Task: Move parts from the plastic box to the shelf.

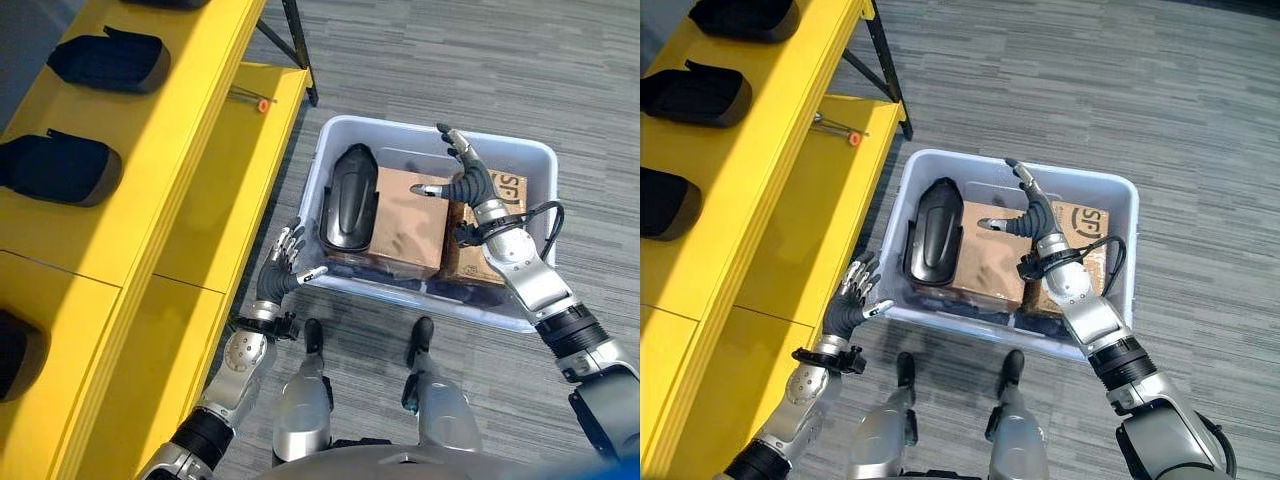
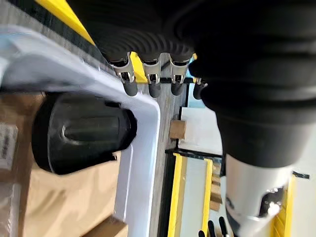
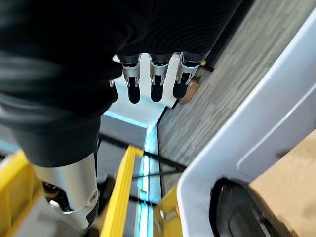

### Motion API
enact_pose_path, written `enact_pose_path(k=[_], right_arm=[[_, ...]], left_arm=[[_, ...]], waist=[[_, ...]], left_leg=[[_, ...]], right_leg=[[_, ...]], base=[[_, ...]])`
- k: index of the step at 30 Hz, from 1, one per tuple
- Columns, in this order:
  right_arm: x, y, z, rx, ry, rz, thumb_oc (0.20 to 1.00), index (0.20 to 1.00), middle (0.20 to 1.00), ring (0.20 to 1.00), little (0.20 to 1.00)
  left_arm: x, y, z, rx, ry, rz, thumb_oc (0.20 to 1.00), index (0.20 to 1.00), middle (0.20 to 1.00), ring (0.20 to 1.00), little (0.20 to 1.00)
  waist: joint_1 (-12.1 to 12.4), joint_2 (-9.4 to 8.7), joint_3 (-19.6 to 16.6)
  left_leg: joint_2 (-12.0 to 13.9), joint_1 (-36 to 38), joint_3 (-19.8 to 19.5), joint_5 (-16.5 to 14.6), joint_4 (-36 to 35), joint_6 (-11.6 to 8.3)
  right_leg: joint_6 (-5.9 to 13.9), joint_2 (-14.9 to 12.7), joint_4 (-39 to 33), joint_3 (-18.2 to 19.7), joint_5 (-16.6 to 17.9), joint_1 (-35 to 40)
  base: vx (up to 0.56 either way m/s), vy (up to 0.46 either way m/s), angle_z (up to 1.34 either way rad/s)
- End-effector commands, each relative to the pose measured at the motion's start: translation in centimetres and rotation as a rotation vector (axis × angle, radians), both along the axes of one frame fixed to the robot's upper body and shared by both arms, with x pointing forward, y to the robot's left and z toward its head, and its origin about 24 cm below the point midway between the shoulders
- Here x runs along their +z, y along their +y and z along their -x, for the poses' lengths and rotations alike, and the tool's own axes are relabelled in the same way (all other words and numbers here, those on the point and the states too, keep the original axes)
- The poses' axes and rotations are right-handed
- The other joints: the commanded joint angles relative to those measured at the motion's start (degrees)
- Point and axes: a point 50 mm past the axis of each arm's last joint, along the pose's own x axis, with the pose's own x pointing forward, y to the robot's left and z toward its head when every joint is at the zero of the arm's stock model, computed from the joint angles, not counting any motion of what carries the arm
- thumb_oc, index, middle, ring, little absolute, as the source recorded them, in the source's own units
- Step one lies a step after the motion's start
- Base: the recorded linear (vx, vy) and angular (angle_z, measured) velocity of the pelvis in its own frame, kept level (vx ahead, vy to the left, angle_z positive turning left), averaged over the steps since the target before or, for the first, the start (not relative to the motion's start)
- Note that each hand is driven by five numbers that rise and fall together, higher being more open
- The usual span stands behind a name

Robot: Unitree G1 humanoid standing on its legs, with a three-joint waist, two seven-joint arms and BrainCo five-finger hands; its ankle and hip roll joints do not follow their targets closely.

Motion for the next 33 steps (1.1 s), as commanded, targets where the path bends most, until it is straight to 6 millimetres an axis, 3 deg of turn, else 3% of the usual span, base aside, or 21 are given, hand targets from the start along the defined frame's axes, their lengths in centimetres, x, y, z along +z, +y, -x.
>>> enact_pose_path(k=[1, 3, 6, 7, 12, 15, 20, 22, 27, 33], right_arm=[[4.4, 2.5, 0.0, 0.114, -0.219, 0.075, 1.000, 1.000, 1.000, 1.000, 1.000], [6.0, 3.1, -0.3, 0.142, -0.269, 0.150, 1.000, 1.000, 1.000, 1.000, 1.000], [6.7, 3.4, -0.6, 0.145, -0.276, 0.179, 1.000, 1.000, 1.000, 1.000, 1.000], [7.1, 3.8, -0.8, 0.157, -0.311, 0.259, 1.000, 1.000, 1.000, 1.000, 1.000], [7.9, 5.2, -0.9, 0.169, -0.469, 0.548, 1.000, 1.000, 1.000, 1.000, 1.000], [7.5, 5.3, -1.5, 0.127, -0.433, 0.576, 1.000, 1.000, 1.000, 1.000, 1.000], [5.9, 2.9, -4.1, -0.045, -0.270, 0.578, 1.000, 1.000, 1.000, 1.000, 1.000], [5.1, 1.0, -5.3, -0.144, -0.158, 0.543, 1.000, 1.000, 1.000, 1.000, 1.000], [3.5, -2.2, -6.4, -0.302, 0.009, 0.411, 1.000, 1.000, 1.000, 1.000, 1.000], [3.6, -4.3, -6.7, -0.391, 0.054, 0.357, 1.000, 1.000, 1.000, 1.000, 1.000]], left_arm=[[2.5, 0.1, 0.0, -0.042, -0.123, 0.018, 1.000, 1.000, 1.000, 1.000, 1.000], [3.4, 0.1, -0.3, -0.039, -0.153, 0.023, 1.000, 1.000, 1.000, 1.000, 1.000], [4.0, 0.0, -0.6, -0.044, -0.177, 0.033, 1.000, 1.000, 1.000, 1.000, 1.000], [4.7, 0.0, -0.7, -0.052, -0.199, 0.034, 1.000, 1.000, 1.000, 1.000, 1.000], [5.5, -0.5, -0.4, -0.061, -0.248, -0.051, 1.000, 1.000, 1.000, 1.000, 1.000], [5.4, -0.6, -0.4, -0.064, -0.242, -0.052, 1.000, 1.000, 1.000, 1.000, 1.000], [5.6, -0.8, -0.8, -0.079, -0.246, -0.039, 1.000, 1.000, 1.000, 1.000, 1.000], [6.1, -0.9, -1.1, -0.084, -0.259, -0.029, 1.000, 1.000, 1.000, 1.000, 1.000], [6.5, -1.3, -1.2, -0.090, -0.264, -0.023, 1.000, 1.000, 1.000, 1.000, 1.000], [6.8, -1.5, -1.2, -0.088, -0.261, -0.009, 1.000, 1.000, 1.000, 1.000, 1.000]], waist=[[1.6, -2.70, 0.4], [2.3, -2.21, 2.4], [2.8, -1.90, 3.8], [3.4, -1.50, 5.3], [4.9, -1.18, 5.6], [5.1, -1.15, 5.6], [5.5, -0.04, 5.6], [5.6, 0.65, 5.6], [5.5, 1.32, 5.6], [5.3, 1.98, 5.6]], left_leg=[[-2.4, -2.4, -2.1, -2.4, 2.2, 2.28], [-2.7, -4.6, -2.5, -2.3, 3.0, 2.34], [-3.0, -6.5, -2.7, -2.2, 3.9, 2.47], [-3.2, -8.8, -3.3, -2.0, 5.1, 2.58], [-3.5, -17.3, -5.0, -0.6, 6.3, 2.53], [-3.3, -20.5, -5.2, 0.4, 6.1, 2.42], [-3.5, -26.1, -5.5, 1.2, 6.8, 2.15], [-3.6, -27.7, -5.5, 1.6, 6.7, 1.94], [-3.4, -28.1, -5.0, 1.7, 6.4, 1.76], [-3.4, -28.2, -4.5, 1.8, 6.1, 1.55]], right_leg=[[2.06, -3.2, 6.9, 1.1, -4.3, -1.5], [2.12, -3.4, 7.9, 1.1, -4.6, -3.4], [2.08, -3.5, 8.9, 1.1, -4.8, -4.9], [2.00, -3.7, 10.3, 1.0, -5.0, -6.9], [1.74, -3.3, 12.8, 0.4, -5.3, -14.4], [1.51, -3.0, 13.7, 0.6, -5.4, -17.7], [1.10, -3.1, 15.5, 0.8, -6.1, -22.9], [1.03, -3.1, 15.8, 0.7, -6.0, -24.5], [0.85, -3.2, 15.7, 0.9, -5.8, -25.3], [0.86, -3.4, 15.7, 0.9, -5.7, -25.6]], base=[[-0.04, 0.053, 0.06], [-0.06, 0.042, 0.08], [-0.05, 0.008, 0.09], [-0.06, -0.010, 0.16], [-0.03, -0.038, 0.12], [-0.02, -0.030, 0.05], [-0.01, -0.004, 0.01], [-0.04, -0.008, 0.00], [-0.01, 0.000, 0.00], [0.00, 0.000, 0.00]])
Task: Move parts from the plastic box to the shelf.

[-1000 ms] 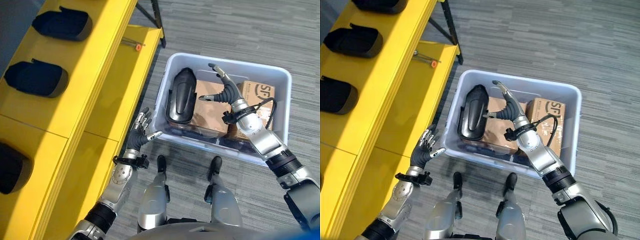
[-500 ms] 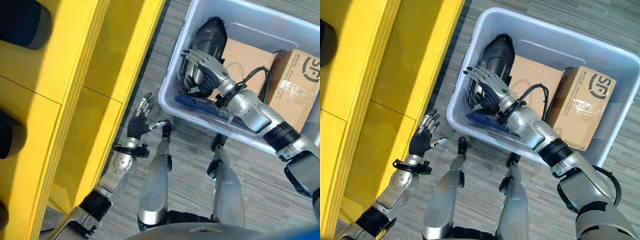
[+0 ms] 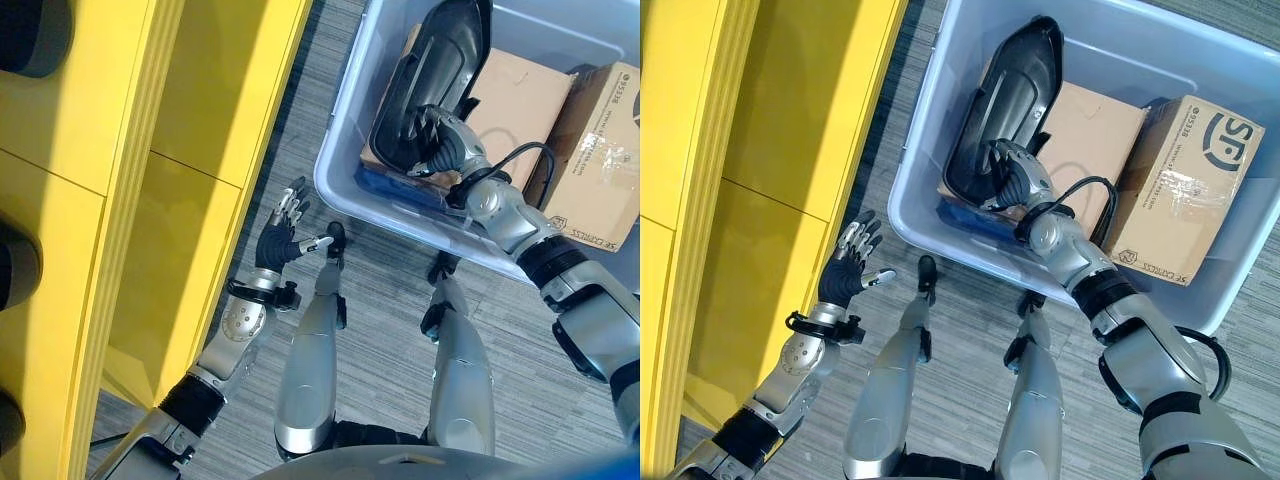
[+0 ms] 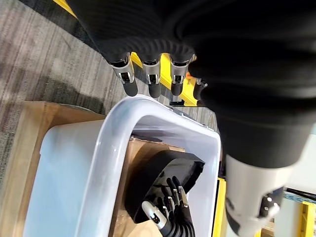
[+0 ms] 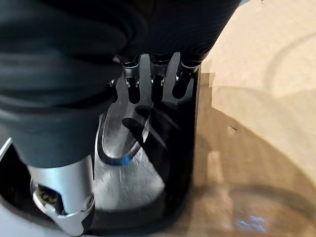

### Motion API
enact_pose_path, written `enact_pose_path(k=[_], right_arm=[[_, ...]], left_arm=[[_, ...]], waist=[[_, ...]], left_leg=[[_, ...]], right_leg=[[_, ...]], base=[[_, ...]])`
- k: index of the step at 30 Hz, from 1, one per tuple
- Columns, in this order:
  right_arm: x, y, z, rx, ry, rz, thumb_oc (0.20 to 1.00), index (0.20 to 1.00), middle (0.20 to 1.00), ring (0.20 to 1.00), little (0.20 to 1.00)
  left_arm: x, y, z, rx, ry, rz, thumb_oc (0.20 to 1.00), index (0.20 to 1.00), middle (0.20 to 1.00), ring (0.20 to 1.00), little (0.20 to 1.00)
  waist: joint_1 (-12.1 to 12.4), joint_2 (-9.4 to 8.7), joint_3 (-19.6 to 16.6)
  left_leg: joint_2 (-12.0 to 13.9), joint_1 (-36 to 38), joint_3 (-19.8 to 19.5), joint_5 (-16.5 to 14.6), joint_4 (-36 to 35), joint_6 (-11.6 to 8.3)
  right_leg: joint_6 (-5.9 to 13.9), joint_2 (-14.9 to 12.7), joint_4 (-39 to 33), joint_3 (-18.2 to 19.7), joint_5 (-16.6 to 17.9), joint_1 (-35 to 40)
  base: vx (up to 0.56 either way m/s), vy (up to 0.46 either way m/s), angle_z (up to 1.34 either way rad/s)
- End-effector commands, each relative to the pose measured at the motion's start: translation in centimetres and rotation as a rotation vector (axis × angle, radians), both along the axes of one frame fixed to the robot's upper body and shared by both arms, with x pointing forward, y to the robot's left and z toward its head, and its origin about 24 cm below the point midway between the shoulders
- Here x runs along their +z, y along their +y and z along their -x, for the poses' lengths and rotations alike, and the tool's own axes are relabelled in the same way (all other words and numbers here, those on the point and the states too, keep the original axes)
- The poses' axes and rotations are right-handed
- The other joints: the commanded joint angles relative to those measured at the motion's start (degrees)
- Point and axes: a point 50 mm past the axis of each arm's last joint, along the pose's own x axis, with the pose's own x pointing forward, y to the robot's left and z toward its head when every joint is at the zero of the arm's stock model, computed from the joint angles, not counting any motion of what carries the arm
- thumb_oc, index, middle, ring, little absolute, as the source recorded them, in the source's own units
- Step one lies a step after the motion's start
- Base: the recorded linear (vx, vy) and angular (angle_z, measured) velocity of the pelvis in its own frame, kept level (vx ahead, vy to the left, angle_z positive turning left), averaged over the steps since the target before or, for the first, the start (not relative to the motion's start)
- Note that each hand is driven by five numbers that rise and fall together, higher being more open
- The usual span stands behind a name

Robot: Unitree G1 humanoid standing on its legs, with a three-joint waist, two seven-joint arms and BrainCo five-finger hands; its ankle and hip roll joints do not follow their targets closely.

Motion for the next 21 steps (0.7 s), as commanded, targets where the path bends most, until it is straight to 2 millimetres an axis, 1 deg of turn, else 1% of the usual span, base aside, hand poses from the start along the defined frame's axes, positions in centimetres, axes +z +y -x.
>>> enact_pose_path(k=[1, 4, 5, 7, 10, 14, 17, 18, 19, 21], right_arm=[[0.3, -3.7, -0.4, -0.169, 0.039, 0.010, 1.000, 1.000, 1.000, 1.000, 1.000], [0.4, -4.6, -0.4, -0.223, 0.043, 0.000, 1.000, 1.000, 1.000, 1.000, 1.000], [0.4, -5.4, -0.3, -0.261, 0.036, -0.018, 1.000, 1.000, 1.000, 1.000, 1.000], [0.3, -5.5, -0.2, -0.264, 0.040, -0.018, 1.000, 1.000, 1.000, 1.000, 1.000], [-0.2, -5.7, 0.3, -0.276, 0.028, 0.037, 1.000, 1.000, 1.000, 1.000, 1.000], [-1.0, -5.7, 0.8, -0.264, 0.027, 0.017, 1.000, 1.000, 1.000, 1.000, 1.000], [-1.0, -4.6, 1.0, -0.181, -0.008, 0.008, 1.000, 1.000, 1.000, 1.000, 1.000], [-0.8, -3.8, 1.1, -0.135, -0.029, 0.007, 1.000, 1.000, 1.000, 1.000, 1.000], [-0.7, -2.7, 1.3, -0.063, -0.051, -0.023, 1.000, 1.000, 1.000, 1.000, 1.000], [-0.3, -0.7, 1.7, 0.034, -0.103, -0.077, 1.000, 1.000, 1.000, 1.000, 1.000]], left_arm=[[1.3, -0.5, 0.9, -0.020, -0.063, 0.040, 1.000, 1.000, 1.000, 1.000, 1.000], [1.1, -0.6, 1.0, -0.022, -0.059, 0.038, 1.000, 1.000, 1.000, 1.000, 1.000], [1.1, -0.5, 1.1, -0.016, -0.065, 0.045, 1.000, 1.000, 1.000, 1.000, 1.000], [1.1, -0.4, 1.2, -0.016, -0.069, 0.045, 1.000, 1.000, 1.000, 1.000, 1.000], [1.2, -0.5, 1.4, -0.011, -0.079, 0.049, 1.000, 1.000, 1.000, 1.000, 1.000], [1.5, -0.3, 1.6, 0.024, -0.120, 0.059, 1.000, 1.000, 1.000, 1.000, 1.000], [2.5, 0.1, 1.9, 0.113, -0.209, 0.074, 1.000, 1.000, 1.000, 1.000, 1.000], [3.0, 0.4, 1.9, 0.151, -0.235, 0.094, 1.000, 1.000, 1.000, 1.000, 1.000], [4.0, 1.0, 2.1, 0.225, -0.292, 0.130, 1.000, 1.000, 1.000, 1.000, 1.000], [5.4, 1.5, 2.3, 0.310, -0.375, 0.167, 1.000, 1.000, 1.000, 1.000, 1.000]], waist=[[0.1, 2.36, -1.8], [0.0, 2.61, -1.8], [-0.3, 2.68, -1.8], [-0.4, 2.65, -1.8], [-1.2, 2.38, -1.8], [-2.0, 2.02, -1.8], [-2.3, 1.83, -1.8], [-2.3, 1.80, -1.8], [-2.3, 1.77, -1.8], [-2.0, 1.68, -1.8]], left_leg=[[-1.4, -3.9, -1.4, -0.6, 0.6, 1.11], [-1.3, -3.5, -1.1, -0.6, 0.4, 0.95], [-1.2, -2.8, -0.7, -0.7, 0.2, 0.93], [-1.2, -2.7, -0.6, -0.7, 0.2, 0.94], [-1.1, -1.6, 0.1, -1.0, 0.0, 0.98], [-1.0, -0.4, 0.8, -1.2, -0.1, 1.01], [-0.9, 0.4, 1.1, -1.4, -0.1, 0.96], [-1.0, 0.7, 1.0, -1.5, 0.1, 1.07], [-1.2, 1.1, 1.0, -1.7, 0.2, 1.19], [-1.4, 1.7, 0.9, -1.8, 0.2, 1.31]], right_leg=[[1.39, 0.2, 5.1, 1.4, -4.9, -0.4], [1.35, 0.2, 5.2, 1.5, -5.0, -0.2], [1.35, 0.3, 5.0, 1.7, -5.0, 0.2], [1.36, 0.3, 5.0, 1.7, -5.0, 0.3], [1.49, 0.3, 4.7, 2.0, -5.0, 1.1], [1.55, 0.4, 4.2, 2.5, -4.8, 2.1], [1.61, 0.3, 3.9, 2.6, -4.9, 3.0], [1.57, 0.3, 4.0, 2.6, -5.0, 3.3], [1.57, 0.2, 3.9, 2.6, -5.2, 3.8], [1.52, 0.1, 3.8, 2.6, -5.3, 4.5]], base=[[0.00, 0.000, 0.00], [-0.01, 0.006, -0.01], [0.00, 0.000, 0.00], [-0.02, 0.013, -0.03], [-0.01, 0.005, -0.02], [-0.01, -0.005, -0.05], [-0.01, -0.033, -0.05], [-0.01, -0.065, -0.07], [-0.01, -0.084, -0.07], [-0.01, -0.090, -0.05]])
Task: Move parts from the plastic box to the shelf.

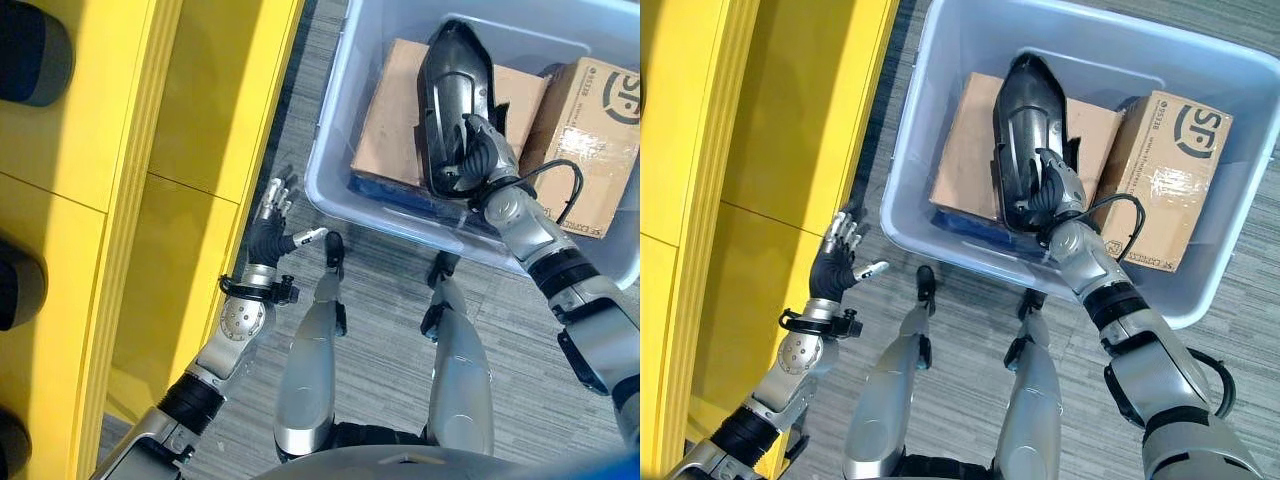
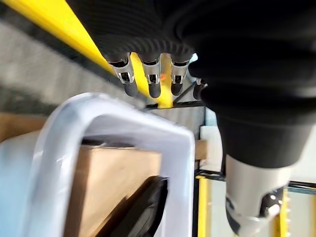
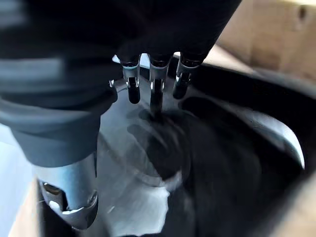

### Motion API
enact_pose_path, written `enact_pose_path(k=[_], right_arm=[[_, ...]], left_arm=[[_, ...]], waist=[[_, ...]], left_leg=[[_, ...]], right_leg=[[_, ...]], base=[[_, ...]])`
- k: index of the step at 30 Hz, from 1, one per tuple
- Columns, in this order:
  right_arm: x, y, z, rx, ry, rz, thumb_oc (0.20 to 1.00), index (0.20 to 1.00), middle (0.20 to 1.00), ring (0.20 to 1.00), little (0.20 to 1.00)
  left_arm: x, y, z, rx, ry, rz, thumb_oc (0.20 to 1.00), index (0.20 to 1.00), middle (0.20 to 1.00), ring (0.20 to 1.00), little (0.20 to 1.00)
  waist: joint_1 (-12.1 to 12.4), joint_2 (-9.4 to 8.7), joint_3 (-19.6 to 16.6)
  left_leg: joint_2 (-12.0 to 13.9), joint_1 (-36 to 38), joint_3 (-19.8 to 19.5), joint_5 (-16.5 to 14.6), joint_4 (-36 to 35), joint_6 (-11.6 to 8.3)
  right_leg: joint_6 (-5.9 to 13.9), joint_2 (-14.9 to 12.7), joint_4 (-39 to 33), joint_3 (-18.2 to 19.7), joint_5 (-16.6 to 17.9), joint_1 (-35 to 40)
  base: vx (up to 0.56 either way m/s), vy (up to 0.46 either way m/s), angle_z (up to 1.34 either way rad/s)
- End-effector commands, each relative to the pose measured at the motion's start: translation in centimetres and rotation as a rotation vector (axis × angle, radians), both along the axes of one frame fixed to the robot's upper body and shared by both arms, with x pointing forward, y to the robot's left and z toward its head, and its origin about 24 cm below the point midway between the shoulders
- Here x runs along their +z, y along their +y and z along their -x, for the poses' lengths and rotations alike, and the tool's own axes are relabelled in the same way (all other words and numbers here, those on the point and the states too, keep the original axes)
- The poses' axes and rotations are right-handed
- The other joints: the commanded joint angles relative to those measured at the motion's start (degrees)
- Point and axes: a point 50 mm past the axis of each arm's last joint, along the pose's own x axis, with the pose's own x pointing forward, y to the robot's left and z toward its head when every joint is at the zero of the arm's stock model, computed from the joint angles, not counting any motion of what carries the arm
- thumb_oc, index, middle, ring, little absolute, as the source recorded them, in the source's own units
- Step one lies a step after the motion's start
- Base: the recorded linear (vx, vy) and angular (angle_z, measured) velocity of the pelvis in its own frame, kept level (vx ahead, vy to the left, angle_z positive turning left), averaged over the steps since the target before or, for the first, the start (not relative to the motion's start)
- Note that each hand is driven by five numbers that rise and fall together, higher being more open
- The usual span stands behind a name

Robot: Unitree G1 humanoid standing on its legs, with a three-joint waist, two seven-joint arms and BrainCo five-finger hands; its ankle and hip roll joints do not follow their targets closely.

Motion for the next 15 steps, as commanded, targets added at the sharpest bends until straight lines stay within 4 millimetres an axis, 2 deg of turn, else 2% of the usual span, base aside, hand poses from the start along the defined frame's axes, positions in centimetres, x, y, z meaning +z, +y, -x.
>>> enact_pose_path(k=[1, 2, 5, 8, 10, 12, 13, 15], right_arm=[[2.2, 2.7, 0.8, 0.190, -0.171, -0.035, 1.000, 1.000, 1.000, 1.000, 1.000], [3.4, 5.2, 1.7, 0.304, -0.274, -0.099, 1.000, 1.000, 1.000, 1.000, 1.000], [4.6, 7.8, 3.4, 0.394, -0.432, -0.199, 1.000, 1.000, 1.000, 1.000, 1.000], [5.1, 9.0, 5.0, 0.457, -0.526, -0.269, 1.000, 1.000, 1.000, 1.000, 1.000], [5.2, 10.2, 7.0, 0.522, -0.590, -0.368, 1.000, 1.000, 1.000, 1.000, 1.000], [5.3, 10.5, 8.1, 0.556, -0.607, -0.423, 1.000, 1.000, 1.000, 1.000, 1.000], [5.0, 10.5, 8.9, 0.552, -0.596, -0.460, 1.000, 1.000, 1.000, 1.000, 1.000], [4.6, 10.2, 9.3, 0.509, -0.593, -0.497, 1.000, 1.000, 1.000, 1.000, 1.000]], left_arm=[[3.4, 0.3, 2.0, 0.117, -0.244, 0.110, 1.000, 1.000, 1.000, 1.000, 1.000], [4.9, 0.8, 2.5, 0.166, -0.335, 0.142, 1.000, 1.000, 1.000, 1.000, 1.000], [6.5, 0.8, 3.3, 0.167, -0.456, 0.145, 1.000, 1.000, 1.000, 1.000, 1.000], [7.5, 0.8, 3.8, 0.140, -0.504, 0.211, 1.000, 1.000, 1.000, 1.000, 1.000], [8.3, 0.6, 4.2, 0.079, -0.537, 0.275, 1.000, 1.000, 1.000, 1.000, 1.000], [8.9, 0.0, 4.4, 0.011, -0.567, 0.288, 1.000, 1.000, 1.000, 1.000, 1.000], [9.6, -0.7, 4.8, -0.045, -0.608, 0.295, 1.000, 1.000, 1.000, 1.000, 1.000], [10.1, -1.4, 4.8, -0.087, -0.628, 0.297, 1.000, 1.000, 1.000, 1.000, 1.000]], waist=[[0.8, 1.47, -1.7], [1.1, 1.47, -1.7], [1.0, 1.46, -1.7], [0.4, 1.49, -1.7], [-0.9, 1.40, -1.7], [-2.0, 1.23, -1.7], [-3.4, 0.91, -1.7], [-4.5, 0.57, -1.7]], left_leg=[[-1.5, -1.2, -1.2, -1.9, 0.4, 1.11], [-1.7, -0.2, -1.4, -2.0, 0.1, 1.18], [-1.7, 1.1, -1.4, -2.1, -0.3, 1.18], [-1.7, 1.9, -1.2, -2.2, -0.6, 1.29], [-1.6, 3.5, -0.7, -2.6, -1.2, 1.34], [-1.4, 4.3, -0.1, -2.8, -1.3, 1.31], [-1.0, 5.4, 0.7, -3.1, -1.5, 1.22], [-0.7, 6.2, 1.4, -3.3, -1.7, 1.16]], right_leg=[[1.34, 0.0, 3.1, 0.7, -5.2, 3.2], [1.40, 0.0, 2.8, 0.5, -5.3, 4.2], [1.31, 0.1, 2.3, 0.3, -5.2, 5.4], [1.25, 0.3, 1.8, 0.7, -5.0, 6.0], [1.38, 0.5, 1.2, 1.4, -5.0, 6.9], [1.38, 0.7, 0.8, 1.9, -4.9, 7.5], [1.47, 1.0, 0.2, 2.5, -4.8, 8.2], [1.53, 1.2, -0.3, 3.0, -4.6, 8.7]], base=[[-0.01, -0.122, -0.04], [-0.01, -0.114, -0.02], [-0.01, -0.075, 0.02], [-0.01, -0.012, 0.01], [0.00, 0.000, 0.00], [-0.02, -0.002, -0.13], [-0.03, 0.010, -0.19], [-0.02, 0.008, -0.17]])
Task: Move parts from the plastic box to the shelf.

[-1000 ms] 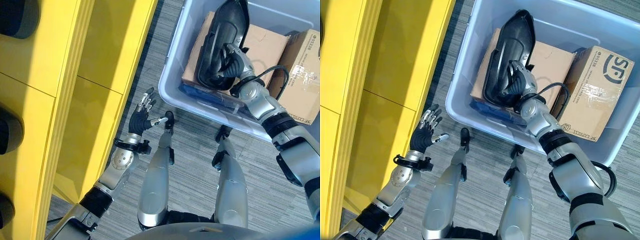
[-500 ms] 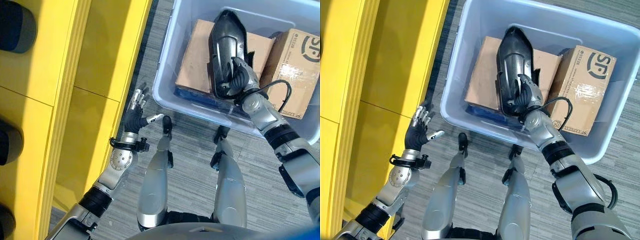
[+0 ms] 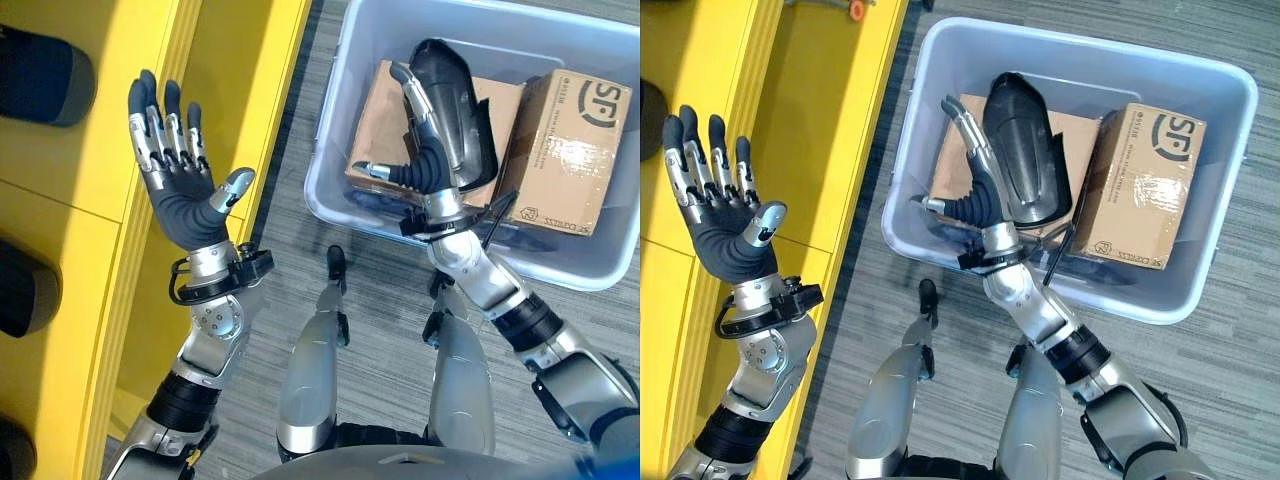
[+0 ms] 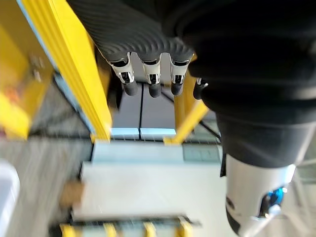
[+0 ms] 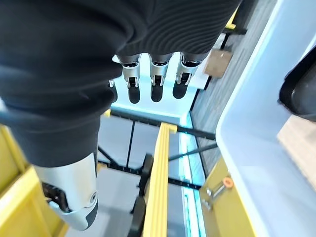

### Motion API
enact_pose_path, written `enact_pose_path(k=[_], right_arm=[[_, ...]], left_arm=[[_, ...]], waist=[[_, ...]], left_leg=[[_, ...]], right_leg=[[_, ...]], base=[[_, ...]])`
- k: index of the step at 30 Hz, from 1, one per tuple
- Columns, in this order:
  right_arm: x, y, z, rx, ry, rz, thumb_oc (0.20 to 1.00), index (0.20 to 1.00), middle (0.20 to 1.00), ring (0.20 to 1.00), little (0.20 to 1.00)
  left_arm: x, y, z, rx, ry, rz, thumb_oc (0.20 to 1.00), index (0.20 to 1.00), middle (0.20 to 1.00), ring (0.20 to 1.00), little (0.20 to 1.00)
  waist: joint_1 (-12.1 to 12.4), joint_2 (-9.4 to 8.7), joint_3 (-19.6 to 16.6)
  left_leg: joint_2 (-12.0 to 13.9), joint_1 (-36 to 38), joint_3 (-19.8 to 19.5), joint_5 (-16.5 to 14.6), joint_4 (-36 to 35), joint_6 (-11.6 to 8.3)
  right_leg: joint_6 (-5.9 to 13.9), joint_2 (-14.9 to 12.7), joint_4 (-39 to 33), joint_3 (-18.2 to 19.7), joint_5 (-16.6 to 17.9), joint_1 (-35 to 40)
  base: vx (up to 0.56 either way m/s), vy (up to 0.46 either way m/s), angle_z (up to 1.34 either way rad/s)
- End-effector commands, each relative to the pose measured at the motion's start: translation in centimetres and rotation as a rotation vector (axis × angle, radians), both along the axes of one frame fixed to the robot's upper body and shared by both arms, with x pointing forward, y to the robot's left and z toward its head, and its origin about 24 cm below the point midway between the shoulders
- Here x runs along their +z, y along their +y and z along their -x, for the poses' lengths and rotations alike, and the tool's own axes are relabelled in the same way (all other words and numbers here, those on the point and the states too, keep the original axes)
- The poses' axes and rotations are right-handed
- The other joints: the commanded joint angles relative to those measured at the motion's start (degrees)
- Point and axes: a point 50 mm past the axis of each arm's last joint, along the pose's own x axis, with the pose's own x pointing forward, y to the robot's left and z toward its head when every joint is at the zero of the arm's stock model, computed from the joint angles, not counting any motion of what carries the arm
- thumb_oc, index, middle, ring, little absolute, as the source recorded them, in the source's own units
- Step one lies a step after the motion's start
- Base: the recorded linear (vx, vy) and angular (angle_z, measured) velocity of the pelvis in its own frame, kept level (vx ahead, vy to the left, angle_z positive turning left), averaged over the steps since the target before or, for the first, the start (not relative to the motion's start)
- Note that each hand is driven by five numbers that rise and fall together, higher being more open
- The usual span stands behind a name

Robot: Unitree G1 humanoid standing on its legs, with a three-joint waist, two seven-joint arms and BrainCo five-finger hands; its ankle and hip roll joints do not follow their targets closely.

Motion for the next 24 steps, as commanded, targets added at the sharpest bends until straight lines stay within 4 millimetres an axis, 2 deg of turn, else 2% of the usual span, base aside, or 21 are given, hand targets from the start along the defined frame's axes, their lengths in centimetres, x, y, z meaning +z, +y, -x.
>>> enact_pose_path(k=[1, 2, 3, 5, 7, 9, 11, 13, 14, 17, 20, 24], right_arm=[[1.7, -0.5, 0.1, -0.045, -0.068, -0.091, 1.000, 1.000, 1.000, 1.000, 1.000], [1.0, -1.3, 0.4, -0.115, -0.065, -0.143, 1.000, 1.000, 1.000, 1.000, 1.000], [1.0, -1.3, 0.4, -0.115, -0.065, -0.143, 1.000, 1.000, 1.000, 1.000, 1.000], [0.8, -3.0, 0.7, -0.196, -0.100, -0.190, 1.000, 1.000, 1.000, 1.000, 1.000], [0.8, -3.7, 0.9, -0.222, -0.116, -0.198, 1.000, 1.000, 1.000, 1.000, 1.000], [1.6, -4.1, 1.1, -0.234, -0.161, -0.210, 1.000, 1.000, 1.000, 1.000, 1.000], [2.6, -4.1, 1.5, -0.229, -0.213, -0.198, 1.000, 1.000, 1.000, 1.000, 1.000], [3.0, -4.2, 1.4, -0.230, -0.204, -0.187, 1.000, 1.000, 1.000, 1.000, 1.000], [3.1, -4.4, 1.4, -0.240, -0.196, -0.176, 1.000, 1.000, 1.000, 1.000, 1.000], [2.9, -4.6, 1.4, -0.245, -0.175, -0.171, 1.000, 1.000, 1.000, 1.000, 1.000], [2.5, -4.5, 1.2, -0.245, -0.150, -0.184, 1.000, 1.000, 1.000, 1.000, 1.000], [2.6, -4.5, 1.2, -0.255, -0.145, -0.197, 1.000, 1.000, 1.000, 1.000, 1.000]], left_arm=[[1.5, -1.1, 1.6, -0.103, -0.136, -0.004, 1.000, 1.000, 1.000, 1.000, 1.000], [1.7, -2.1, 1.4, -0.133, -0.138, -0.021, 1.000, 1.000, 1.000, 1.000, 1.000], [1.7, -2.1, 1.4, -0.133, -0.138, -0.021, 1.000, 1.000, 1.000, 1.000, 1.000], [1.9, -3.7, 1.1, -0.192, -0.137, -0.093, 1.000, 1.000, 1.000, 1.000, 1.000], [1.8, -4.7, 0.8, -0.199, -0.114, -0.124, 1.000, 1.000, 1.000, 1.000, 1.000], [1.7, -6.0, 0.0, -0.250, -0.049, -0.126, 1.000, 1.000, 1.000, 1.000, 1.000], [1.4, -6.8, -0.9, -0.187, 0.039, -0.077, 1.000, 1.000, 1.000, 1.000, 1.000], [1.1, -7.0, -1.8, -0.150, 0.119, -0.026, 1.000, 1.000, 1.000, 1.000, 1.000], [0.4, -6.9, -2.7, -0.099, 0.211, 0.053, 1.000, 1.000, 1.000, 1.000, 1.000], [-0.3, -6.1, -3.4, 0.023, 0.300, 0.165, 1.000, 1.000, 1.000, 1.000, 1.000], [-2.3, -4.8, -4.3, 0.251, 0.467, 0.286, 1.000, 1.000, 1.000, 1.000, 1.000], [-2.2, -3.7, -4.2, 0.447, 0.382, 0.297, 1.000, 1.000, 1.000, 1.000, 1.000]], waist=[[-1.7, -0.87, -1.5], [-3.4, -1.36, -1.5], [-3.4, -1.36, -1.5], [-5.7, -1.87, -1.5], [-7.1, -1.99, -1.5], [-8.8, -1.96, -1.5], [-10.3, -1.87, -1.5], [-10.9, -1.91, -1.5], [-11.5, -2.20, -1.5], [-11.7, -2.96, -1.5], [-11.3, -4.35, -1.5], [-10.8, -5.06, -1.5]], left_leg=[[-0.3, 0.5, 0.2, -3.2, 0.0, 0.78], [0.1, 1.9, 1.5, -3.5, -0.3, 0.73], [0.1, 1.9, 1.5, -3.5, -0.3, 0.73], [0.6, 2.9, 3.0, -3.5, -0.3, 0.64], [0.8, 4.0, 3.8, -3.7, -0.5, 0.50], [1.0, 5.0, 5.2, -3.6, -0.8, 0.38], [1.3, 5.3, 6.3, -3.5, -0.8, 0.21], [1.5, 5.7, 6.7, -3.5, -1.0, 0.06], [1.7, 5.6, 7.0, -3.4, -0.9, -0.14], [2.3, 5.1, 7.3, -3.1, -1.1, -0.43], [3.2, 4.0, 6.7, -2.7, -1.2, -0.95], [3.7, 3.3, 6.5, -2.4, -1.8, -1.27]], right_leg=[[1.20, 1.3, -0.2, 1.8, -4.5, 4.4], [1.29, 1.6, -0.8, 2.5, -4.5, 5.3], [1.29, 1.6, -0.8, 2.5, -4.5, 5.3], [1.27, 2.1, -1.6, 3.8, -3.8, 5.7], [1.31, 2.4, -2.0, 4.4, -3.8, 6.3], [1.26, 2.7, -3.0, 5.5, -3.3, 6.7], [1.15, 2.9, -3.2, 6.5, -3.1, 6.4], [1.13, 3.1, -3.4, 6.8, -3.1, 6.5], [0.99, 3.2, -3.5, 7.1, -3.0, 6.2], [0.92, 3.5, -3.7, 7.0, -3.0, 5.5], [0.74, 4.2, -3.0, 6.5, -3.3, 4.2], [0.77, 4.4, -2.9, 6.1, -3.5, 3.2]], base=[[-0.01, 0.016, -0.26], [-0.02, 0.014, -0.28], [0.00, 0.025, -0.18], [-0.01, 0.047, -0.28], [0.00, 0.061, -0.32], [0.02, 0.084, -0.43], [0.02, 0.070, -0.53], [0.02, 0.012, -0.24], [0.01, -0.026, -0.11], [0.00, -0.109, -0.08], [-0.01, -0.179, -0.05], [-0.02, -0.101, 0.01]])
